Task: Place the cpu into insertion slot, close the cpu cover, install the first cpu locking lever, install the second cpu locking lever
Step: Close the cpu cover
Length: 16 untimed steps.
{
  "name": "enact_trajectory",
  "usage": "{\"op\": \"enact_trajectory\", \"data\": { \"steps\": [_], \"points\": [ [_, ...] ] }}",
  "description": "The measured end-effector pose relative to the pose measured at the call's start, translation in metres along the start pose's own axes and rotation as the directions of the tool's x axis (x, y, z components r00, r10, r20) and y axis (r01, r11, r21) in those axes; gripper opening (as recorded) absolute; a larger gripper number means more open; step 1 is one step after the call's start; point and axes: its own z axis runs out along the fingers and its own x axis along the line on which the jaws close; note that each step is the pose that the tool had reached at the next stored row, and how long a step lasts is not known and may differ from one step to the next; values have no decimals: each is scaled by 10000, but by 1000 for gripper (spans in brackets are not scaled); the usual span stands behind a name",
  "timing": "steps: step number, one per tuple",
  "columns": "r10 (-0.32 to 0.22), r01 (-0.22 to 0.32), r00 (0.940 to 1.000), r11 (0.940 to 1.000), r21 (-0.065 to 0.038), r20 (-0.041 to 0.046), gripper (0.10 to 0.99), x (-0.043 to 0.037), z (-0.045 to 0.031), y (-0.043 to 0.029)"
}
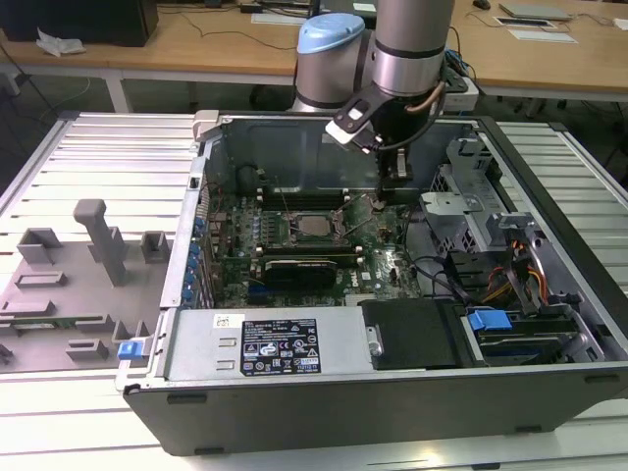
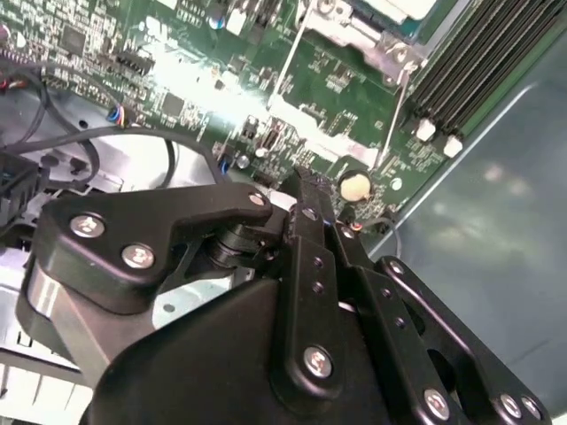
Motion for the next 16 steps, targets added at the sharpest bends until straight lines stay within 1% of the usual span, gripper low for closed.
{"op": "enact_trajectory", "data": {
  "steps": [11,14,16],
  "points": [
    [28,-28,10000,9995,300,7,106,-3,156,-3],
    [31,-31,10000,9993,375,10,106,-4,177,6],
    [30,-31,10000,9992,389,11,106,-3,179,17]
  ]
}}
